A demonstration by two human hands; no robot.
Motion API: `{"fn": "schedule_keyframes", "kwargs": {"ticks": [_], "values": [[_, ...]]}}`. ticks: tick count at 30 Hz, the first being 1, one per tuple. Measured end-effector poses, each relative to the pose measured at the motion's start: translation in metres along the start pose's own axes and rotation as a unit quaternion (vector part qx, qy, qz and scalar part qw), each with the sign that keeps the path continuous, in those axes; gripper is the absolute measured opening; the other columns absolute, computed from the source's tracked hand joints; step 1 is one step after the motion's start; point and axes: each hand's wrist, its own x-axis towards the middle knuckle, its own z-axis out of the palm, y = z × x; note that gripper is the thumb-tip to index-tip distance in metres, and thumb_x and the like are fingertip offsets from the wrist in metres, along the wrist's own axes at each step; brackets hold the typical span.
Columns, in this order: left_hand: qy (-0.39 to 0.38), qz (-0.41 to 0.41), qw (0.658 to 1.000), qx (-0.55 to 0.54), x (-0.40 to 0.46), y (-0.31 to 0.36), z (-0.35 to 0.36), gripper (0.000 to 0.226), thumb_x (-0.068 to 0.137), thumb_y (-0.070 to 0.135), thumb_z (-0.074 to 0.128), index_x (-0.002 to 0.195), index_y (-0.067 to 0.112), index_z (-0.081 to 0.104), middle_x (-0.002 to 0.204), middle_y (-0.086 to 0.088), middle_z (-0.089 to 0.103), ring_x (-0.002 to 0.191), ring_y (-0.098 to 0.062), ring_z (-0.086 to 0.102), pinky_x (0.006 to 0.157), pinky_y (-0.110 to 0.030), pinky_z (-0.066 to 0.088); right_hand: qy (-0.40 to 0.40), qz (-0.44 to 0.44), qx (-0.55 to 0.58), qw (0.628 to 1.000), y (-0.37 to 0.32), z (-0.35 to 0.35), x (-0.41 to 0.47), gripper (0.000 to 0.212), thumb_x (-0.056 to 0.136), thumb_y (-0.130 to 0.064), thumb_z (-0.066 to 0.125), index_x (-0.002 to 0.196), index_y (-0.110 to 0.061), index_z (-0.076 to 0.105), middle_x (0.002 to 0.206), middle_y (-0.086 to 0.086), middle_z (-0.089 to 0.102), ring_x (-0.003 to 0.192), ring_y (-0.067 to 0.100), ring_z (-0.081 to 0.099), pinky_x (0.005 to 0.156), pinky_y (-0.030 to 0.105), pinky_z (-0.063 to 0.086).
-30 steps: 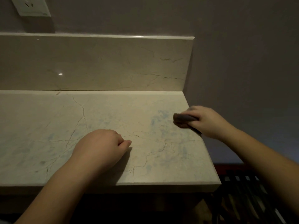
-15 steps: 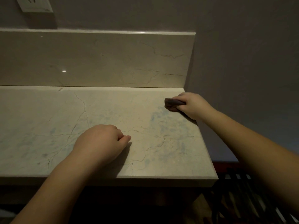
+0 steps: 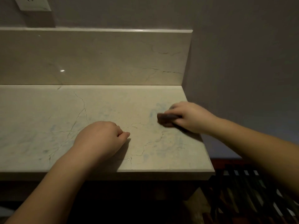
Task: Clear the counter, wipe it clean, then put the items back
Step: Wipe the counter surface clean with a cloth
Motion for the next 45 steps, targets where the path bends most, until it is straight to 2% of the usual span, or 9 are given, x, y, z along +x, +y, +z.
{"fn": "schedule_keyframes", "kwargs": {"ticks": [5, 15, 21, 25, 29, 33, 37, 42, 45], "values": [[0.008, -0.006, 1.000, 0.001, -0.001, 0.003, 0.001, 0.044, 0.099, 0.052, 0.036, 0.110, 0.029, 0.072, 0.113, 0.009, 0.069, 0.098, -0.012, 0.061, 0.080, -0.029, 0.051, 0.039, 0.039, 0.044, 0.998, 0.000, 0.009, 0.014, 0.028, 0.091, -0.026, 0.059, 0.117, -0.030, 0.067, 0.109, -0.005, 0.063, 0.100, 0.019, 0.057, 0.085, 0.034, 0.047], [0.022, 0.000, 1.000, 0.003, -0.002, 0.002, 0.003, 0.046, 0.099, 0.051, 0.034, 0.110, 0.029, 0.072, 0.116, 0.011, 0.067, 0.099, -0.011, 0.060, 0.082, -0.030, 0.051, -0.059, -0.130, 0.031, 0.989, -0.041, 0.007, -0.076, 0.035, 0.087, -0.033, 0.047, 0.118, -0.033, 0.064, 0.110, -0.009, 0.063, 0.098, 0.011, 0.054, 0.080, 0.027, 0.047], [0.015, -0.009, 1.000, 0.008, 0.000, 0.003, 0.002, 0.046, 0.099, 0.052, 0.034, 0.115, 0.028, 0.070, 0.116, 0.010, 0.066, 0.100, -0.011, 0.059, 0.081, -0.027, 0.048, 0.030, 0.038, 0.019, 0.999, 0.030, -0.003, -0.011, 0.033, 0.088, -0.015, 0.060, 0.119, -0.026, 0.067, 0.111, -0.002, 0.064, 0.103, 0.017, 0.056, 0.077, 0.021, 0.033], [0.019, -0.015, 1.000, 0.014, -0.001, 0.006, 0.003, 0.046, 0.099, 0.051, 0.033, 0.116, 0.028, 0.069, 0.117, 0.009, 0.066, 0.101, -0.012, 0.058, 0.079, -0.027, 0.046, 0.074, 0.122, 0.056, 0.988, 0.054, -0.005, 0.010, 0.024, 0.090, -0.023, 0.058, 0.110, -0.029, 0.070, 0.099, -0.006, 0.060, 0.093, 0.015, 0.054, 0.066, 0.024, 0.034], [0.028, -0.016, 0.999, 0.009, -0.001, 0.005, 0.005, 0.046, 0.100, 0.051, 0.033, 0.117, 0.028, 0.069, 0.120, 0.010, 0.065, 0.104, -0.012, 0.058, 0.078, -0.026, 0.043, 0.087, 0.123, 0.091, 0.984, 0.045, 0.000, -0.007, 0.025, 0.090, -0.022, 0.059, 0.112, -0.031, 0.069, 0.094, -0.011, 0.057, 0.089, 0.010, 0.052, 0.065, 0.010, 0.034], [0.037, -0.020, 0.999, 0.002, -0.002, 0.003, 0.007, 0.046, 0.099, 0.052, 0.033, 0.113, 0.029, 0.071, 0.121, 0.013, 0.064, 0.103, -0.012, 0.058, 0.079, -0.029, 0.047, 0.065, 0.028, 0.076, 0.995, 0.014, 0.007, -0.070, 0.033, 0.086, -0.032, 0.053, 0.115, -0.029, 0.069, 0.102, -0.009, 0.064, 0.094, 0.009, 0.054, 0.078, 0.019, 0.039], [0.047, -0.026, 0.998, -0.013, -0.005, 0.005, 0.008, 0.045, 0.098, 0.051, 0.035, 0.108, 0.028, 0.073, 0.117, 0.014, 0.065, 0.100, -0.012, 0.058, 0.076, -0.029, 0.046, -0.005, -0.010, 0.086, 0.996, -0.012, 0.006, -0.125, 0.035, 0.085, -0.039, 0.050, 0.117, -0.040, 0.064, 0.103, -0.027, 0.054, 0.096, -0.005, 0.049, 0.078, 0.011, 0.036], [0.044, -0.026, 0.999, -0.018, -0.006, 0.006, 0.008, 0.046, 0.099, 0.051, 0.035, 0.112, 0.029, 0.072, 0.126, 0.014, 0.063, 0.105, -0.013, 0.058, 0.081, -0.030, 0.048, 0.031, -0.007, 0.072, 0.997, -0.007, 0.003, -0.091, 0.030, 0.088, -0.017, 0.063, 0.115, -0.029, 0.069, 0.103, -0.010, 0.064, 0.090, 0.004, 0.049, 0.072, 0.012, 0.034], [0.045, -0.032, 0.998, -0.024, -0.007, 0.006, 0.009, 0.045, 0.099, 0.051, 0.036, 0.111, 0.027, 0.072, 0.121, 0.012, 0.065, 0.104, -0.014, 0.059, 0.081, -0.032, 0.049, 0.051, 0.056, 0.068, 0.995, 0.006, 0.003, -0.045, 0.024, 0.091, -0.023, 0.059, 0.111, -0.032, 0.069, 0.096, -0.009, 0.062, 0.090, 0.011, 0.053, 0.067, 0.021, 0.035]]}}
